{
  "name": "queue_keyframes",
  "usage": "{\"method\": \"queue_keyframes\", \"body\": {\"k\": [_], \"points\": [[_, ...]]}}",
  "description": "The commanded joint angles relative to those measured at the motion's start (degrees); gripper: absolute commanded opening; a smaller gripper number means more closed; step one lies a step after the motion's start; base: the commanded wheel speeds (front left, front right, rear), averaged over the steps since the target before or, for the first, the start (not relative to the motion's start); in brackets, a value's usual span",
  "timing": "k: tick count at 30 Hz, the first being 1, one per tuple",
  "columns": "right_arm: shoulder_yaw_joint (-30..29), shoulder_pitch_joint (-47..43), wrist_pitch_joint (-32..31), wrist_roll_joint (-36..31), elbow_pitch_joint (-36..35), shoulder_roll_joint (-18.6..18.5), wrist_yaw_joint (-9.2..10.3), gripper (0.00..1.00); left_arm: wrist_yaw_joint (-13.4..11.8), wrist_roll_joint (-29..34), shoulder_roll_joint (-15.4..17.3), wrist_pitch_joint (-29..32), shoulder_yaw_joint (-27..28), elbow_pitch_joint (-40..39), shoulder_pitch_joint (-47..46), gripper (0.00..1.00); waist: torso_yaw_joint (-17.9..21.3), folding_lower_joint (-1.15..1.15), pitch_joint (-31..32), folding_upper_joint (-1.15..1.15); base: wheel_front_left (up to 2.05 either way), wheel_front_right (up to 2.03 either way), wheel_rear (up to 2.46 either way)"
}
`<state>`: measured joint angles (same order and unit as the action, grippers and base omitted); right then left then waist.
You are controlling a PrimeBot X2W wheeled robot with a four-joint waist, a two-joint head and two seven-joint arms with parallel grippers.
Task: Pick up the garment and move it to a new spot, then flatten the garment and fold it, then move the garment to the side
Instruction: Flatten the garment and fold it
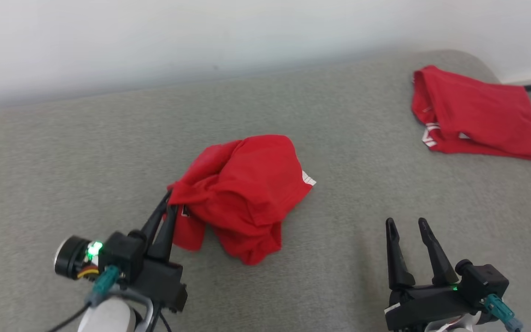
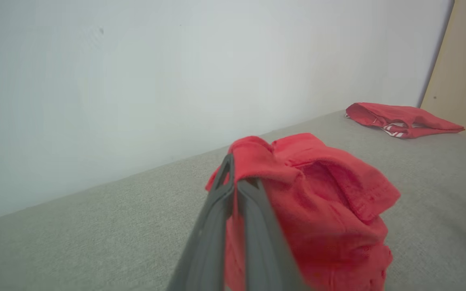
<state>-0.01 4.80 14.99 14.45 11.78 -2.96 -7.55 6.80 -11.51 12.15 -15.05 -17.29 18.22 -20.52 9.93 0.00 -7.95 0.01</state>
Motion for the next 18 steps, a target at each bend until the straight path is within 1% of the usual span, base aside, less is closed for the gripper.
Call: {"method": "queue_keyframes", "body": {"k": [1, 7, 9, 15, 16, 17, 18], "points": [[0.3, -0.6, 0.2, 0.1, 0.0, 0.2, 0.16, 1.00, -0.3, 0.6, 0.1, -0.2, 0.1, -0.9, 1.9, 0.00, -3.7, 0.00, 2.9, -0.01, 0.00, 0.00, 0.00], [0.5, -1.0, 0.2, 0.4, 0.2, 0.2, 0.16, 1.00, -1.5, 0.0, 0.7, -0.2, 0.8, -4.3, 10.0, 0.00, -4.9, 0.00, 3.4, -0.01, 0.00, 0.00, 0.00], [0.7, -1.2, 0.3, 0.5, 0.4, 0.2, 0.16, 1.00, -1.6, -0.6, 0.8, -0.2, 0.9, -3.4, 12.7, 0.00, -4.8, 0.00, 3.4, -0.01, 0.00, 0.00, 0.00], [0.5, -1.8, 0.2, 0.4, 1.0, 0.2, 0.16, 1.00, -1.3, -2.6, -1.2, -0.2, 1.5, 0.6, 18.2, 0.00, -3.9, 0.00, 4.1, -0.01, 0.00, 0.00, 0.00], [0.5, -1.9, 0.2, 0.3, 1.1, 0.2, 0.16, 1.00, -1.3, -2.4, -1.5, -0.2, 1.4, 1.2, 18.5, 0.20, -3.7, 0.00, 4.3, -0.01, 0.00, 0.00, 0.00], [0.4, -2.1, 0.3, 0.1, 1.2, 0.2, 0.16, 1.00, -1.3, -2.4, -2.1, -0.2, 1.4, 1.4, 18.6, 0.98, -3.7, 0.00, 4.5, -0.01, 0.00, 0.00, 0.00], [0.2, -2.3, 0.3, 0.0, 1.2, 0.2, 0.16, 1.00, -1.3, -2.5, -2.7, -0.2, 1.5, 1.5, 18.9, 1.00, -3.7, 0.00, 4.7, -0.01, 0.00, 0.00, 0.00]]}}
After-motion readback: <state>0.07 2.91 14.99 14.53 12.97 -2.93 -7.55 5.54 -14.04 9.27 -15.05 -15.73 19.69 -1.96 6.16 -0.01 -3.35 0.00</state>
